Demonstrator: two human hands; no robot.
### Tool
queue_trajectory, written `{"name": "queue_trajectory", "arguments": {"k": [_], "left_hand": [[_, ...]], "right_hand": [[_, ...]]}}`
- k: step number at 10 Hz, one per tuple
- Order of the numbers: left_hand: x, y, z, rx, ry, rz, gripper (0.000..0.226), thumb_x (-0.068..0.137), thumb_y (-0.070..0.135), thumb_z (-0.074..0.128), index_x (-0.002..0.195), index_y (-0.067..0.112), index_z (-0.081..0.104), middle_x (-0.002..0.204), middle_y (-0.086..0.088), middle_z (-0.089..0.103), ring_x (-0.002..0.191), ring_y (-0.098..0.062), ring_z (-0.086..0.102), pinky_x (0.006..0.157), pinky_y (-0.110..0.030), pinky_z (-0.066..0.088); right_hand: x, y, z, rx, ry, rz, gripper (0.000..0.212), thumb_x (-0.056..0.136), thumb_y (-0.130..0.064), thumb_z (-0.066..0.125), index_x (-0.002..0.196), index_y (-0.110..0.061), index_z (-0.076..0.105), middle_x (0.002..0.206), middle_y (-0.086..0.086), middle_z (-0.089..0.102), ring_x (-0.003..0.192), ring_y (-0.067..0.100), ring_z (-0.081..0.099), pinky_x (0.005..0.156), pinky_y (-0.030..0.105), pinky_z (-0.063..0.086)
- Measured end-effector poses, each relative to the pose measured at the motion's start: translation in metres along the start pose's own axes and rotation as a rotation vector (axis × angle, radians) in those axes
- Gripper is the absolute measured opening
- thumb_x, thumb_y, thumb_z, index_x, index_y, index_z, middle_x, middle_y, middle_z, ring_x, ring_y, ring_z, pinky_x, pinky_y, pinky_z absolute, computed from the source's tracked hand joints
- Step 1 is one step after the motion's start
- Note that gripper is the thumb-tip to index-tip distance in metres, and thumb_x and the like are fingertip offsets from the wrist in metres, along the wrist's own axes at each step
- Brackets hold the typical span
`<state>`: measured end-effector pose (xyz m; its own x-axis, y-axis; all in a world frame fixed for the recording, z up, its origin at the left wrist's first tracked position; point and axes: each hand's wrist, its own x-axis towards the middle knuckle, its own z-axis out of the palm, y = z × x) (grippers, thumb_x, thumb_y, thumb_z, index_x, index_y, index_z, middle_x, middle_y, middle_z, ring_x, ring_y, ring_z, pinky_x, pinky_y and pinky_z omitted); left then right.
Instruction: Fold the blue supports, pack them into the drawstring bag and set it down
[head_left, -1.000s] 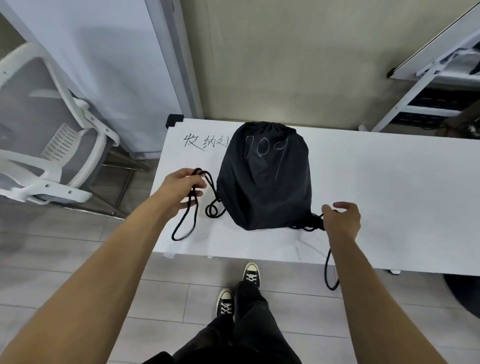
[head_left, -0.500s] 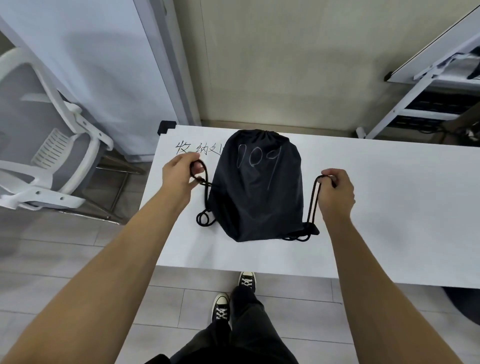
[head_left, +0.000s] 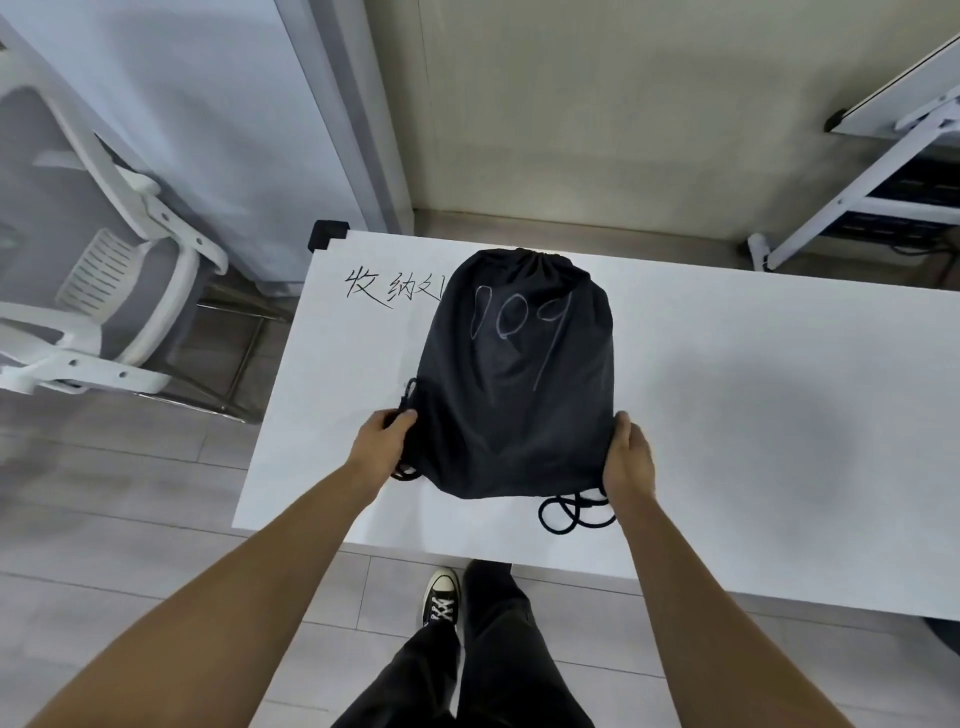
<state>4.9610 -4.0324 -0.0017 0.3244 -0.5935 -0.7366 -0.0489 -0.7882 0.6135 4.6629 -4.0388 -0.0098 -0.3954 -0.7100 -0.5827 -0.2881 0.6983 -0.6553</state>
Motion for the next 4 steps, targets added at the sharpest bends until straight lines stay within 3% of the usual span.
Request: {"name": "queue_trajectory", "arguments": {"k": [1, 2, 3, 4], "left_hand": [[-0.001, -0.003, 0.005, 0.026, -0.04, -0.025, 0.022, 0.1, 0.024, 0.051, 0.113, 0.009, 0.061, 0.104, -0.008, 0.066, 0.093, -0.026, 0.065, 0.087, -0.048, 0.058], [0.003, -0.008, -0.001, 0.285, 0.033, 0.054, 0.021, 0.097, 0.024, 0.05, 0.105, 0.009, 0.063, 0.095, -0.008, 0.067, 0.093, -0.031, 0.064, 0.087, -0.046, 0.056], [-0.002, -0.005, -0.007, 0.486, 0.121, 0.135, 0.031, 0.091, 0.029, 0.054, 0.116, 0.012, 0.062, 0.105, -0.008, 0.066, 0.102, -0.034, 0.061, 0.09, -0.043, 0.052], [-0.014, -0.001, -0.019, 0.728, 0.253, 0.241, 0.057, 0.091, 0.031, 0.056, 0.145, 0.017, 0.044, 0.14, -0.011, 0.049, 0.127, -0.039, 0.045, 0.104, -0.05, 0.04]], "right_hand": [[0.004, -0.007, 0.002, 0.033, -0.072, -0.002, 0.046, 0.106, -0.045, 0.028, 0.129, -0.017, 0.055, 0.126, 0.007, 0.061, 0.113, 0.027, 0.056, 0.096, 0.042, 0.045], [0.01, -0.01, -0.003, -0.151, -0.006, -0.086, 0.04, 0.104, -0.038, 0.038, 0.135, -0.015, 0.05, 0.13, 0.01, 0.055, 0.1, 0.028, 0.057, 0.085, 0.039, 0.045], [0.014, -0.012, -0.009, -0.351, 0.131, -0.212, 0.041, 0.102, -0.035, 0.045, 0.136, -0.013, 0.053, 0.139, 0.012, 0.043, 0.108, 0.034, 0.058, 0.094, 0.044, 0.045], [0.002, -0.022, -0.011, -0.494, 0.246, -0.342, 0.044, 0.102, -0.034, 0.045, 0.141, -0.018, 0.052, 0.15, 0.009, 0.041, 0.129, 0.034, 0.047, 0.107, 0.049, 0.034]]}}
